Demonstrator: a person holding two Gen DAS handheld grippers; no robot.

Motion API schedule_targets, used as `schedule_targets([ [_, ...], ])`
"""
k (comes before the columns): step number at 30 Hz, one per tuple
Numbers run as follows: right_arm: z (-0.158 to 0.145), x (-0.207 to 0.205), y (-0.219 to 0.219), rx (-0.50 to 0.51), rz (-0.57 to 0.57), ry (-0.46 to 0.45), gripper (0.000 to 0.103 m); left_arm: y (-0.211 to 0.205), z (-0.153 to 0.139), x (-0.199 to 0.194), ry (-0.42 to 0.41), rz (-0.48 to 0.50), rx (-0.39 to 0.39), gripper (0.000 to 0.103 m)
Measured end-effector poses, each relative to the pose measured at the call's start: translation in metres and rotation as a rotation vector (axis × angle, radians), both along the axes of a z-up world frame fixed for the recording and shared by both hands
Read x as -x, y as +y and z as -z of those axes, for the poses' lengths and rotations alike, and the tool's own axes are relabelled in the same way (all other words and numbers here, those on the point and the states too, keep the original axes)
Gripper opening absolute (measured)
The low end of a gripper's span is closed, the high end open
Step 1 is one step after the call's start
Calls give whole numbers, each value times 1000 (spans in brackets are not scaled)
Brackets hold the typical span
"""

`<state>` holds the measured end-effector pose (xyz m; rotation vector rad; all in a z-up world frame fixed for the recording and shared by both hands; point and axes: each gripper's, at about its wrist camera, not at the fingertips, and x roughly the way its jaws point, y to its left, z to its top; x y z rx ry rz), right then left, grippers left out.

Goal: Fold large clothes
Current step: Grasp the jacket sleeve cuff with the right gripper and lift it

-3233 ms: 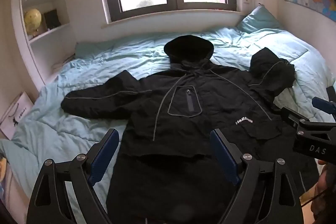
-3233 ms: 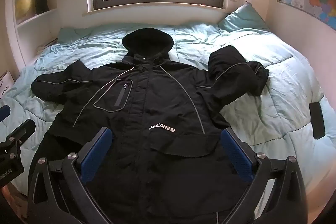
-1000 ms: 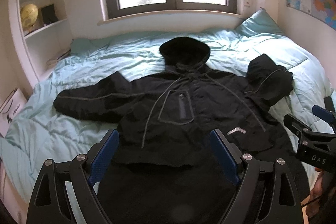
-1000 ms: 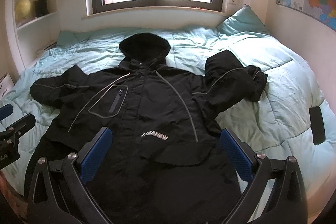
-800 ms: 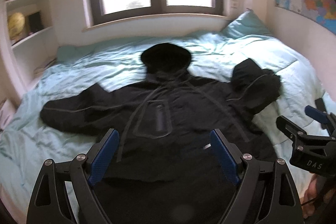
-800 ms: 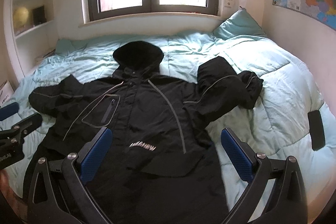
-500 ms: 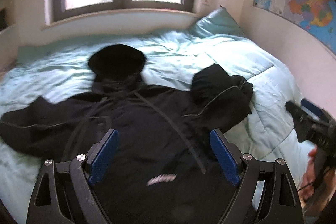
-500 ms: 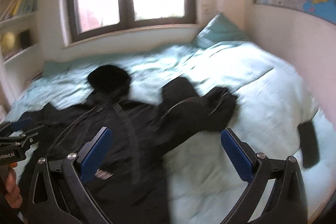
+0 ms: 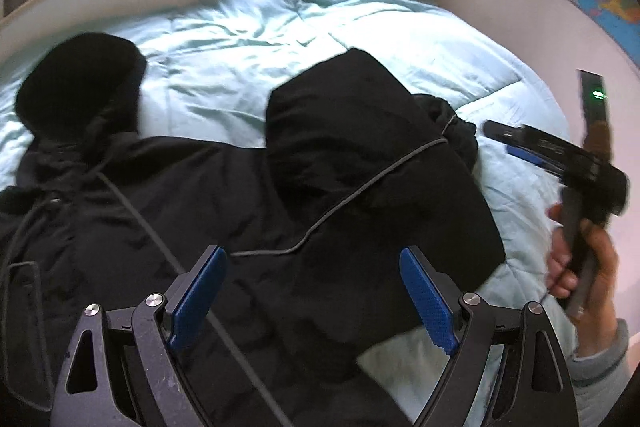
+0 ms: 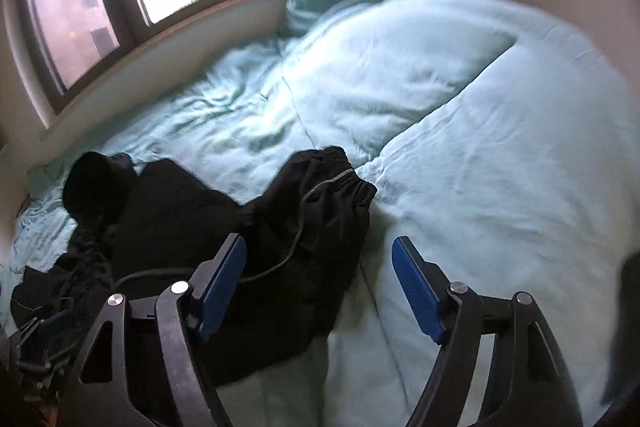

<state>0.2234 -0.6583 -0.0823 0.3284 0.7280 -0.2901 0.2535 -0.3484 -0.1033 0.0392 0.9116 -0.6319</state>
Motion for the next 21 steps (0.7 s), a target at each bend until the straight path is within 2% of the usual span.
schedule_targets([
  [3, 24, -29, -14, -23, 33, 48, 79, -12, 9, -5, 6, 16, -1, 89],
  [8, 52, -63, -25, -99, -11, 39, 79, -25, 21, -10, -1, 36, -31, 89],
  [9, 53, -67, -21, -94, -43, 31, 73, -27, 23, -12, -1, 37, -38, 89],
  [11, 52, -69, -11, -55, -76, 38, 47, -32, 27, -15, 4, 42, -47, 89],
  [13, 43, -63, -2, 2, -102, 29, 35, -35, 29, -18, 14, 53, -41, 89],
  [15, 27, -49, 3, 90, -90, 16, 32, -40, 31, -22, 21, 66, -35, 89],
  [17, -1, -26, -1, 210, -33, -27, 31, -46, 30, -25, 34, 82, -16, 89],
  [21, -48, 23, -29, 375, 131, -102, 31, -67, 31, -32, 73, 128, 31, 89],
])
